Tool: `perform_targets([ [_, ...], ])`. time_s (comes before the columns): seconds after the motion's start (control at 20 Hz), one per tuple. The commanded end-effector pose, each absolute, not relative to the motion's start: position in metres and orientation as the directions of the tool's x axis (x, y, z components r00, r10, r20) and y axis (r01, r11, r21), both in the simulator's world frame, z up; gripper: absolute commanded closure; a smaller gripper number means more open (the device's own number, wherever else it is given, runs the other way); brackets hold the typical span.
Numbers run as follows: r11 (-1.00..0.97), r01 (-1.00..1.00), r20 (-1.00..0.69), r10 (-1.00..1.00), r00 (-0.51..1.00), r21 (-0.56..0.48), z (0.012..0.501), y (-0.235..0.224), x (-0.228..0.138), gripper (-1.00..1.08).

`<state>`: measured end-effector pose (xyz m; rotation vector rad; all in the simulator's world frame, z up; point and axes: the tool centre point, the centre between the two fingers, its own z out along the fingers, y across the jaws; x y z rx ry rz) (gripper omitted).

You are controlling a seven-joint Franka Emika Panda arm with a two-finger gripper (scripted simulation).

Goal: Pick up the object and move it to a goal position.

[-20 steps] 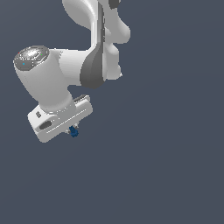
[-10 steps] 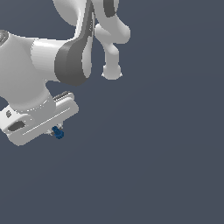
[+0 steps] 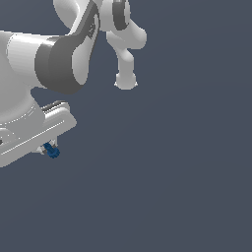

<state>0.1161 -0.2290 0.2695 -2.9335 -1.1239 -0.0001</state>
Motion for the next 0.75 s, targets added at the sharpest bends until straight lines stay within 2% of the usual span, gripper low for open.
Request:
perform_targets([
  [0.0, -0.744, 0.668, 0.0, 0.668, 0.744, 0.0, 0.2732, -0.2332, 0.119, 1.08],
  [0.7, -0.744, 0.668, 0.0, 0.668, 0.744, 0.0, 0.2796, -0.2412, 0.125, 1.08],
])
